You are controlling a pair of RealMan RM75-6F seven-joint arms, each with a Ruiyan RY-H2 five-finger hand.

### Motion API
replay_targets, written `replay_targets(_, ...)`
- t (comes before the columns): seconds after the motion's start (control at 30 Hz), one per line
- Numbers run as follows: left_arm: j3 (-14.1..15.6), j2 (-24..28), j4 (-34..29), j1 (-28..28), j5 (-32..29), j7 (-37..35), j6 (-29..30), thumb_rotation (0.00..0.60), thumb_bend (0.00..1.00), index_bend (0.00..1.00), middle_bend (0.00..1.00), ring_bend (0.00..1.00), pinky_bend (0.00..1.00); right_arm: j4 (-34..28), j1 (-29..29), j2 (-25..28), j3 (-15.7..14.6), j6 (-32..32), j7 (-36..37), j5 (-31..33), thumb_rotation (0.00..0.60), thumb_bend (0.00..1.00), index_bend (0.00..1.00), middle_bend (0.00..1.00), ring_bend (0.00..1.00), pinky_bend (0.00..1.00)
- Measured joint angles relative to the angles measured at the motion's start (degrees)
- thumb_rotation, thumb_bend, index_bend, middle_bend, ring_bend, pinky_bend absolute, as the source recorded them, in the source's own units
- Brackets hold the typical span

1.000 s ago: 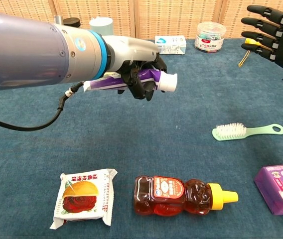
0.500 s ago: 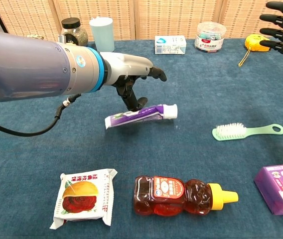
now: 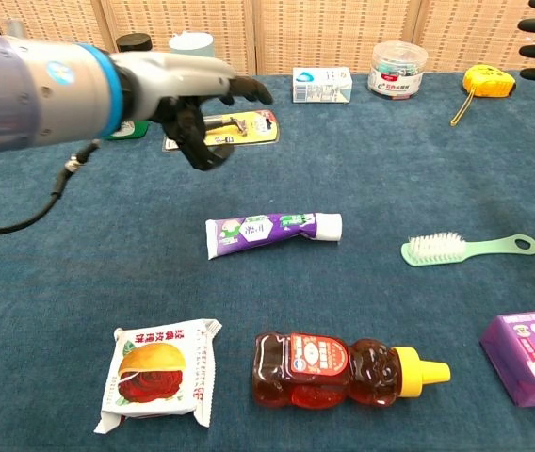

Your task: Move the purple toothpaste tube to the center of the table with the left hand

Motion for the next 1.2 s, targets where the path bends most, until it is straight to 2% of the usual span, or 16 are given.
replay_targets(0.23, 4.5, 5.3, -3.3, 7.2, 10.7, -3.8, 5.6, 0.6, 0.58, 0.02, 0.0, 0.0, 0.24, 1.8, -0.1, 1.7, -1.2, 0.4, -3.1, -1.2, 0.43, 0.0, 0.0, 0.0, 0.0, 0.0)
replay_targets(0.33, 6.5, 7.8, -4.4, 11.1, 15.3, -6.2, 8.1, 0.6, 0.58, 0.05, 0.0, 0.0, 0.24, 2.4, 0.1, 2.1, -1.6, 0.6, -5.7, -1.5, 0.516, 0.0, 0.0, 0.0, 0.0, 0.0)
replay_targets(0.43, 8.4, 10.4, -5.2, 14.7, 20.2, -8.8, 9.6, 0.6, 0.58, 0.07, 0.02, 0.0, 0.24, 2.8, 0.4, 2.6, -2.2, 0.7, -9.1, -1.9, 0.57, 0.01, 0.0, 0.0, 0.0, 0.0)
replay_targets(0.63, 11.4, 15.2, -6.1, 21.4, 29.4, -13.2, 14.1, 0.6, 0.58, 0.13, 0.06, 0.01, 0.24, 3.6, 0.5, 4.2, -3.4, 1.5, -14.8, -2.3, 0.6, 0.16, 0.0, 0.0, 0.0, 0.0)
replay_targets(0.8, 13.1, 18.1, -5.9, 26.6, 34.6, -16.1, 17.8, 0.6, 0.58, 0.22, 0.11, 0.03, 0.24, 4.4, 0.2, 5.3, -4.5, 2.6, -19.9, -2.6, 0.6, 0.16, 0.0, 0.0, 0.0, 0.0)
replay_targets(1.2, 15.8, 22.7, -1.3, 38.8, 41.2, -23.3, 23.1, 0.6, 0.58, 0.28, 0.16, 0.08, 0.24, 6.8, -2.6, 8.5, -7.6, 8.7, -38.6, -3.3, 0.6, 0.16, 0.0, 0.0, 0.0, 0.0)
